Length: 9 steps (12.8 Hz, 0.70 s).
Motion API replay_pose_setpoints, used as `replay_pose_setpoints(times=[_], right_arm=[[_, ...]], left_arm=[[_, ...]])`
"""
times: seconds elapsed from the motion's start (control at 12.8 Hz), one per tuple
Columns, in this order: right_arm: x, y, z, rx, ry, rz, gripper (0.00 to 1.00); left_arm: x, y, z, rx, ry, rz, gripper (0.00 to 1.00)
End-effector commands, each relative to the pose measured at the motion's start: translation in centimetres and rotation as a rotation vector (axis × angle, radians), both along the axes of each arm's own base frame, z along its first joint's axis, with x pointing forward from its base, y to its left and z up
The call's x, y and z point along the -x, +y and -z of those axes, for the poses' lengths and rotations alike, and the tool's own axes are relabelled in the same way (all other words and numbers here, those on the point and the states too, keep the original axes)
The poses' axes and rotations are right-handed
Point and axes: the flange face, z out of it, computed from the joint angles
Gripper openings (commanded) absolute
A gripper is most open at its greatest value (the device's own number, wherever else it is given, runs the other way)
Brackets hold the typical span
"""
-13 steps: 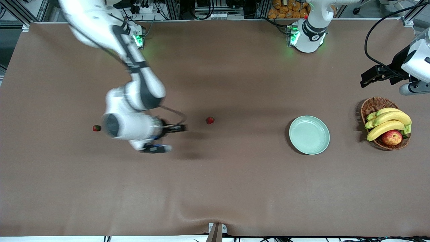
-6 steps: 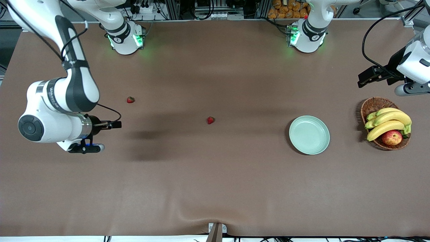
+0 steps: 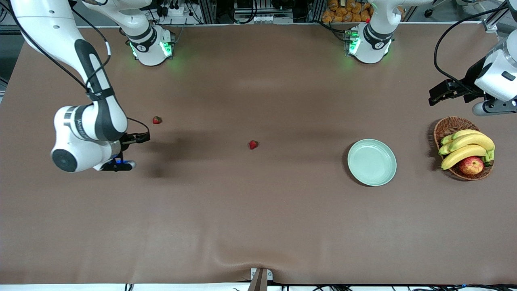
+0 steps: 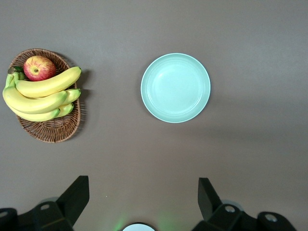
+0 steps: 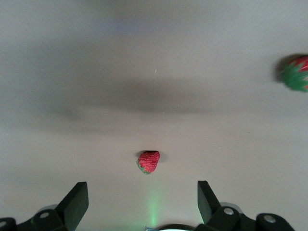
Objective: Collect all strawberries into plate
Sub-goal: 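Move the right gripper back and grasp a second strawberry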
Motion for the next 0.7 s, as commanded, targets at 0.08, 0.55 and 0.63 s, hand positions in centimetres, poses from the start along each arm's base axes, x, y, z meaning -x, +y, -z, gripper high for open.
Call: replay_pose_setpoints(times=[0.08,0.55,0.63], right_arm=[[2.8,-0.1,3.7,0.017,0.054,-0.023,1.0],[5.6,-0.1,8.1,0.029,0.156,-0.029,0.97],[6.1,0.1,8.6,0.03,0.169,-0.034,0.95]], left_arm=[[0.1,0.0,0.1,-0.017,-0.009,0.018,1.0],[0.3,0.0,0.2,-0.018,-0.005,0.018,1.0],[0.4,0.0,0.4,-0.018,-0.002,0.018,1.0]])
